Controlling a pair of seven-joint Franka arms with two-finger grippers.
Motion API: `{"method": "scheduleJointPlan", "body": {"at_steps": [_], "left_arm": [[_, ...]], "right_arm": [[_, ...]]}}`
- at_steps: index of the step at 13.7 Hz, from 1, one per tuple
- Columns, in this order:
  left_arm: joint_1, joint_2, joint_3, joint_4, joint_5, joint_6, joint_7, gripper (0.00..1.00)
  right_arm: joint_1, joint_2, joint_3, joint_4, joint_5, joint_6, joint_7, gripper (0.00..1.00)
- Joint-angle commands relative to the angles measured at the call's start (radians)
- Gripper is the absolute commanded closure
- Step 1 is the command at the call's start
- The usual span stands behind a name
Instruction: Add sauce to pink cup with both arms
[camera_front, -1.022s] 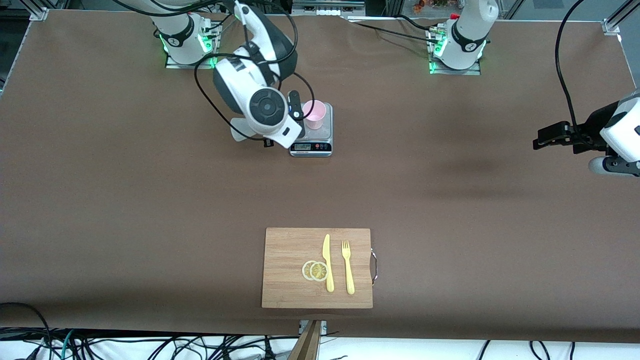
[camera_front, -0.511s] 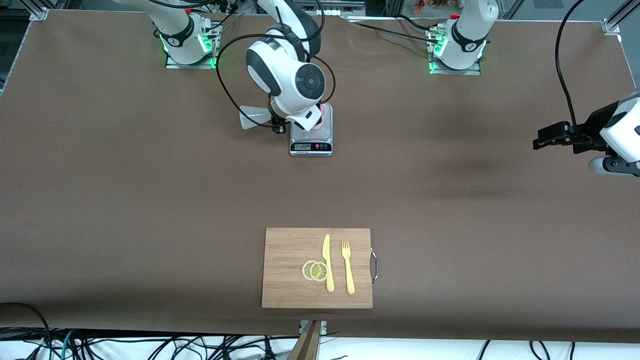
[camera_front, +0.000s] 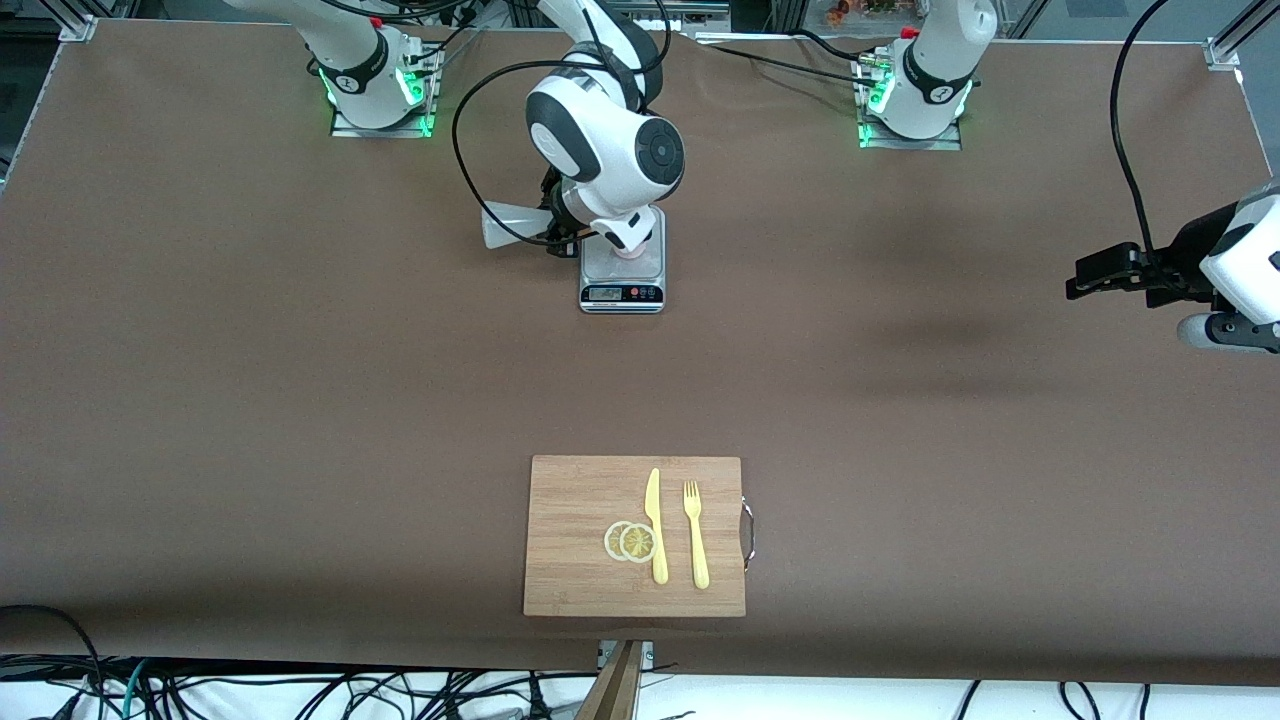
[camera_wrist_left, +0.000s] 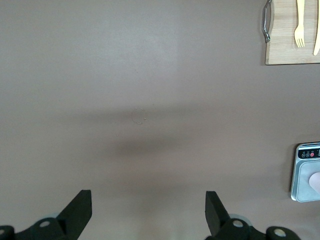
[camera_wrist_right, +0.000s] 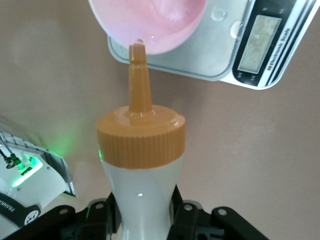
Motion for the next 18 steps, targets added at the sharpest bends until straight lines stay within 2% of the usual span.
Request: {"method": "scheduleJointPlan", "body": {"at_steps": [1,5,7,10,13,18], "left_arm": [[-0.005,0.010,0.007,0.027,0.007,-0.023,0.020,0.00],[-0.005,0.010,0.007,0.027,0.007,-0.023,0.020,0.00],[-0.005,0.010,0.007,0.027,0.007,-0.023,0.020,0.00],[-0.005,0.012,0.007,0.027,0.007,-0.023,0.020,0.00],[-0.005,0.012,0.007,0.027,0.007,-0.023,0.020,0.00],[-0.007,0.012,0.007,0.027,0.007,-0.023,0.020,0.00]], "right_arm": [[0.002,0.003,0.014,0.034,-0.022,-0.032,0.021,0.93],[-0.025,0.018,0.014,0.065,0.007,-0.015,0.011,0.93],[-0.061,0.015,0.010,0.068,0.088,0.014,-0.040,0.93],[-0.096,-0.002,0.001,0.065,0.163,0.081,-0.113,0.93],[-0.133,-0.017,-0.039,0.059,0.252,0.124,-0.229,0.93],[-0.330,-0.051,-0.055,0.014,0.493,0.183,-0.571,0.93]]}}
